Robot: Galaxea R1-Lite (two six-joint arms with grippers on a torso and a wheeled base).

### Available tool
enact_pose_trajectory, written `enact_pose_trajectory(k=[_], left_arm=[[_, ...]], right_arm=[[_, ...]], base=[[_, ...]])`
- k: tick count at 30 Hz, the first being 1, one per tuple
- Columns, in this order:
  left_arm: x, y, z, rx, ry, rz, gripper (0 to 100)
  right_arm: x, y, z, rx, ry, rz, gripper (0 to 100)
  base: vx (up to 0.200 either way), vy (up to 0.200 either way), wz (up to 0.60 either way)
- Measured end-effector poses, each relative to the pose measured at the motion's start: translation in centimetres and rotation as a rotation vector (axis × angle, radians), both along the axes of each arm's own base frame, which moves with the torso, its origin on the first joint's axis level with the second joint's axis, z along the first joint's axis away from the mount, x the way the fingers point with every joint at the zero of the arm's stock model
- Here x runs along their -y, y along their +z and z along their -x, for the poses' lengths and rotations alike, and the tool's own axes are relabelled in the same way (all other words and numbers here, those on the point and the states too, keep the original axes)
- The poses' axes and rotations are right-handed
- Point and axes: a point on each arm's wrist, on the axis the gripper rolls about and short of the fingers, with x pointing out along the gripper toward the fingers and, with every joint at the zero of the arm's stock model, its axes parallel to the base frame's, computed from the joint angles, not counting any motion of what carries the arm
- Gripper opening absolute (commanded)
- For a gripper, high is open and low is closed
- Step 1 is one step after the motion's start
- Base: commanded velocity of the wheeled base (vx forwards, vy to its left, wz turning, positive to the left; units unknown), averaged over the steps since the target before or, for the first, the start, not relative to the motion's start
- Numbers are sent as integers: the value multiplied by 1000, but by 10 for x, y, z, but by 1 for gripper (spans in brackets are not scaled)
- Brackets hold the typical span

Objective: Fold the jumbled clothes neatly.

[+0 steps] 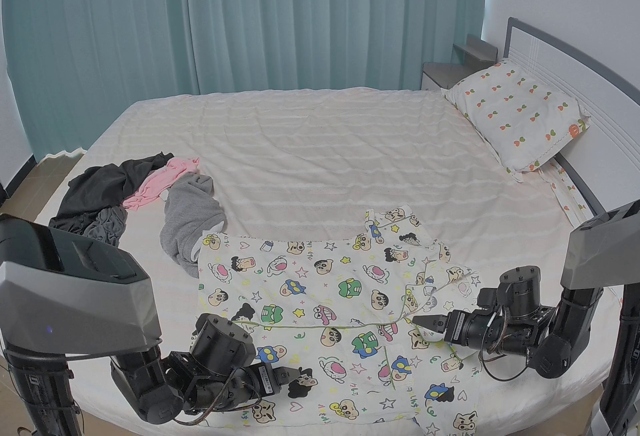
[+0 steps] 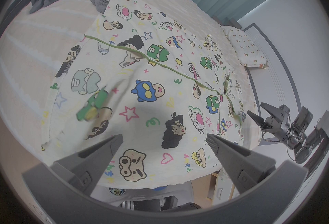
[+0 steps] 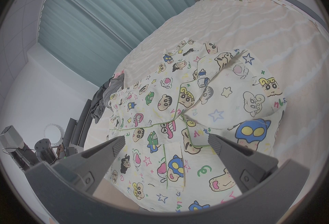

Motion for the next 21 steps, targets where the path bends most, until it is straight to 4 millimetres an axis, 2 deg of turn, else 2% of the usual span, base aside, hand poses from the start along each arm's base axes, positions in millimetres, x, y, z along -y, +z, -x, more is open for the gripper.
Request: enact_pose_trajectory(k=[9,15,21], left_arm=[[-9,7,-4,5,64,26,100],[-41,21,-21,35,204,45,100],[-78,24,-35,66,275,-27,100]], right_arm=[[0,0,0,0,0,0,100],[0,0,0,0,0,0,100],[0,0,0,0,0,0,100]], base=[[0,0,0],[0,0,0],[0,0,0]])
